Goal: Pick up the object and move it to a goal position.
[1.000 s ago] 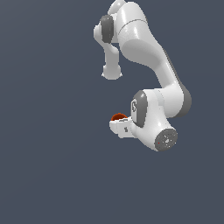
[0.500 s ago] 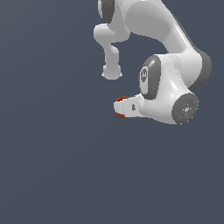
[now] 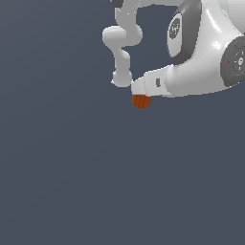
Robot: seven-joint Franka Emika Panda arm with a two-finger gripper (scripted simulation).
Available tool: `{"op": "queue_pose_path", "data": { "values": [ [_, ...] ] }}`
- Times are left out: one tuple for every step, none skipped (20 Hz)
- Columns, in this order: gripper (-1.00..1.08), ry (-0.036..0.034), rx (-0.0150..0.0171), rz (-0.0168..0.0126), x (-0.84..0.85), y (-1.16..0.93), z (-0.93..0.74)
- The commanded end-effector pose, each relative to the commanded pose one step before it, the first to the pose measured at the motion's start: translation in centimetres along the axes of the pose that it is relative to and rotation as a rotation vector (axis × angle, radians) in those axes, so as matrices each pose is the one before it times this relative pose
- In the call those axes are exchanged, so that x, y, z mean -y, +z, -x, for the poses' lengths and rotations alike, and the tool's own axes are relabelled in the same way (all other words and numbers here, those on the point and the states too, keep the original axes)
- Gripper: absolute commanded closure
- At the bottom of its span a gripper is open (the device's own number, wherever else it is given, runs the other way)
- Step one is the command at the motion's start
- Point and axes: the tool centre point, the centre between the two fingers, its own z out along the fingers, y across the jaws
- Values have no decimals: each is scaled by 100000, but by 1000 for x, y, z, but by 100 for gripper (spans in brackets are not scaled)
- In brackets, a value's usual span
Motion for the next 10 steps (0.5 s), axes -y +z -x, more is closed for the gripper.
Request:
{"op": "queue_pose_path", "data": {
  "values": [
    [108,18,-62,20,607,-1129,2385],
    [108,-46,-7,14,252,-442,903],
    [108,0,0,0,239,-441,895],
    [108,0,0,0,237,-440,885],
    [108,0,0,0,235,-437,871],
    [108,0,0,0,233,-434,857],
    [108,0,0,0,232,-433,845],
    [108,-45,-13,-15,223,-431,842],
    [108,0,0,0,228,-429,821],
    [108,0,0,0,223,-419,793]
  ]
}}
